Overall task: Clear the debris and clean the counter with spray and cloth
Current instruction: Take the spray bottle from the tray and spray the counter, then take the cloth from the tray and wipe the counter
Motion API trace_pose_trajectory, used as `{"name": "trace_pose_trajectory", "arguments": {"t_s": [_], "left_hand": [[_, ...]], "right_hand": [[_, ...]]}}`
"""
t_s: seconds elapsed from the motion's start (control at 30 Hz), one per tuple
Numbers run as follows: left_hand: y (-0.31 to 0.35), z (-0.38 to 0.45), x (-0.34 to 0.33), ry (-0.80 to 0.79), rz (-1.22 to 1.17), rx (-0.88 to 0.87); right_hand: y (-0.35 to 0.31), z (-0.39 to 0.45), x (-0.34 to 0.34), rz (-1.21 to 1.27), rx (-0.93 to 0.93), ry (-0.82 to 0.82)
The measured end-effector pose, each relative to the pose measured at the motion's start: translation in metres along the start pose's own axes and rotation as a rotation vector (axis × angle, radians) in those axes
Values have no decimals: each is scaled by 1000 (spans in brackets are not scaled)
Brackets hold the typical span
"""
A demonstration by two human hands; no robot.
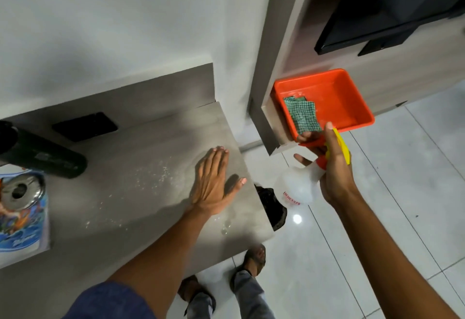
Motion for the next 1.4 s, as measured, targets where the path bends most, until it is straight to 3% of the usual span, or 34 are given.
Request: {"name": "trace_pose_trajectory", "arguments": {"t_s": [0.3,0.53,0.77,1.4], "left_hand": [[25,26,-27,39,6,65],[31,37,-35,123,-21,240],[26,36,-40,154,104,203],[25,42,-53,168,216,172]], "right_hand": [[-35,103,45,-31,136,105],[-43,178,69,-203,150,148],[-19,240,93,-296,28,202],[20,303,120,-341,71,233]]}}
Point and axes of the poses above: each hand's wrist, its own z-axis towards the middle knuckle, its own x-axis out of the back of the hand, y = z × x, the point moved 7 cm from there along z, towards the middle knuckle, and after that the axes turned 15 degrees about x, right-handed, at the moved point
